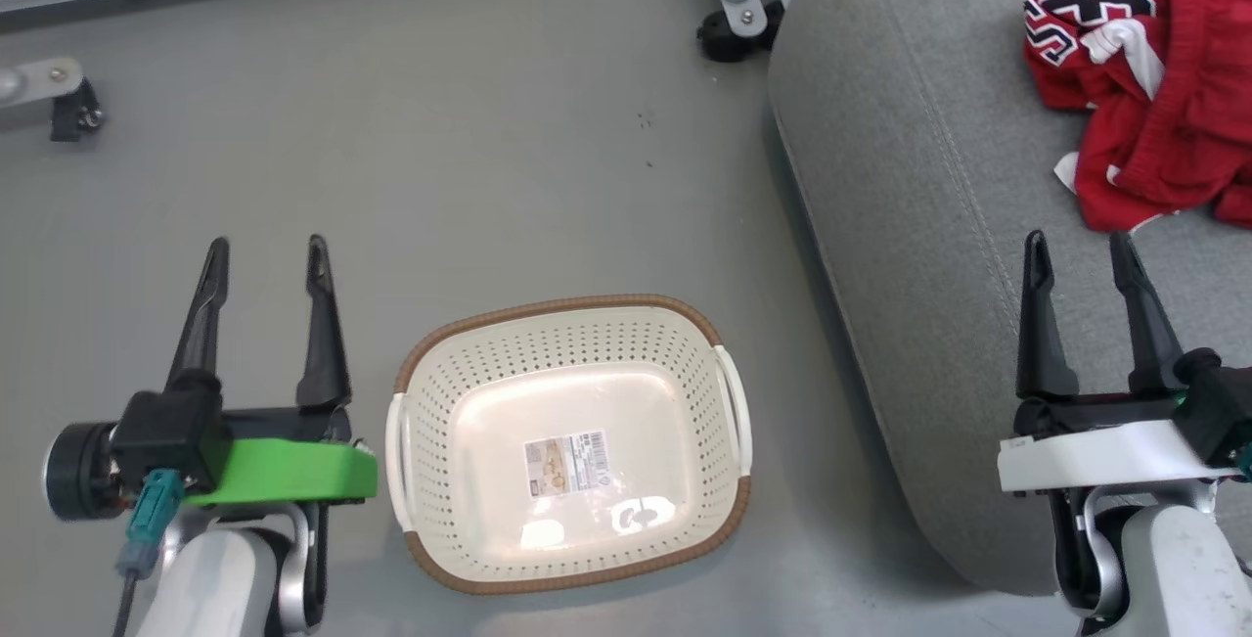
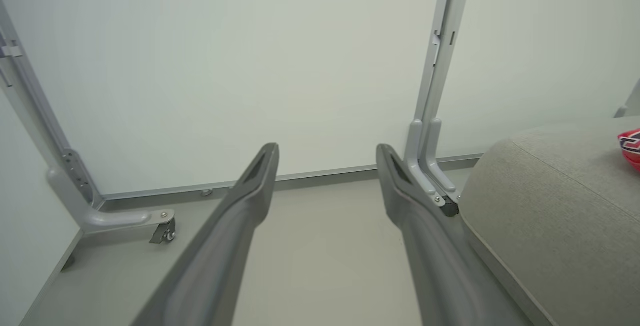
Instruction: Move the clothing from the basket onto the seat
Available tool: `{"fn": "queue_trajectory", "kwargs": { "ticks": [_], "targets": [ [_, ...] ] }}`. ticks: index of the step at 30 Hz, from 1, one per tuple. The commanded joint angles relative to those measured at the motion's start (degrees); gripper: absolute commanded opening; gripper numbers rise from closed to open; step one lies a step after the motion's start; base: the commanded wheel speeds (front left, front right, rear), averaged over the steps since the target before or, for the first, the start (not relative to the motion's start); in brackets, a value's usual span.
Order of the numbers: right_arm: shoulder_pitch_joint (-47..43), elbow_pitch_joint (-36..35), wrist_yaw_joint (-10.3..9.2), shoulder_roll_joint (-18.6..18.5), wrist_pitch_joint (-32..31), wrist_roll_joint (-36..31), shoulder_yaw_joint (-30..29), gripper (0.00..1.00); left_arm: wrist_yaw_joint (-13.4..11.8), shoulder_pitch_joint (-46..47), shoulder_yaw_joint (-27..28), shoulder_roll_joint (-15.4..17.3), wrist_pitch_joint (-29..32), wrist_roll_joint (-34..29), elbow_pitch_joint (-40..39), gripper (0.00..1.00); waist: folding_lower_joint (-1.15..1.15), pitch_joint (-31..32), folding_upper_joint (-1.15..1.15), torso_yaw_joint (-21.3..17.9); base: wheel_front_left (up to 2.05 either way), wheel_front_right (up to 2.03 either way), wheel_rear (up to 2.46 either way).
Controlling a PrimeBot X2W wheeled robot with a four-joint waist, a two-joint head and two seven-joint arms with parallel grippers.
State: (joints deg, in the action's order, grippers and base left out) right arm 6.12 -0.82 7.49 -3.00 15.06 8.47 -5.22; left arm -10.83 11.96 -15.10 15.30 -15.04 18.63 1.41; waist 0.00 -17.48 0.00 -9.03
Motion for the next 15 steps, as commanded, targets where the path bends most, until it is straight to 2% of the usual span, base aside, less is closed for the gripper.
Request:
{"fn": "queue_trajectory", "kwargs": {
  "ticks": [1,7,15],
  "targets": [
    [-1.03,-0.26,0.00,-0.08,0.15,-0.50,0.79,1.00,-0.40,-2.27,1.93,-0.44,-0.15,0.46,0.50,1.00,0.00,4.49,0.00,4.97,0.00,0.00,0.00],
    [-3.14,0.12,0.00,0.02,-0.57,-1.53,3.26,1.00,1.55,-7.14,7.72,-2.76,-0.17,-1.58,1.81,1.00,0.00,7.61,0.00,8.01,0.00,0.00,0.00],
    [-7.56,-1.01,0.00,0.02,-2.89,-2.44,5.02,1.00,5.34,-11.18,8.94,-5.72,-0.17,-4.78,5.15,1.00,0.00,11.69,0.00,8.87,0.00,0.00,0.00]
  ]
}}
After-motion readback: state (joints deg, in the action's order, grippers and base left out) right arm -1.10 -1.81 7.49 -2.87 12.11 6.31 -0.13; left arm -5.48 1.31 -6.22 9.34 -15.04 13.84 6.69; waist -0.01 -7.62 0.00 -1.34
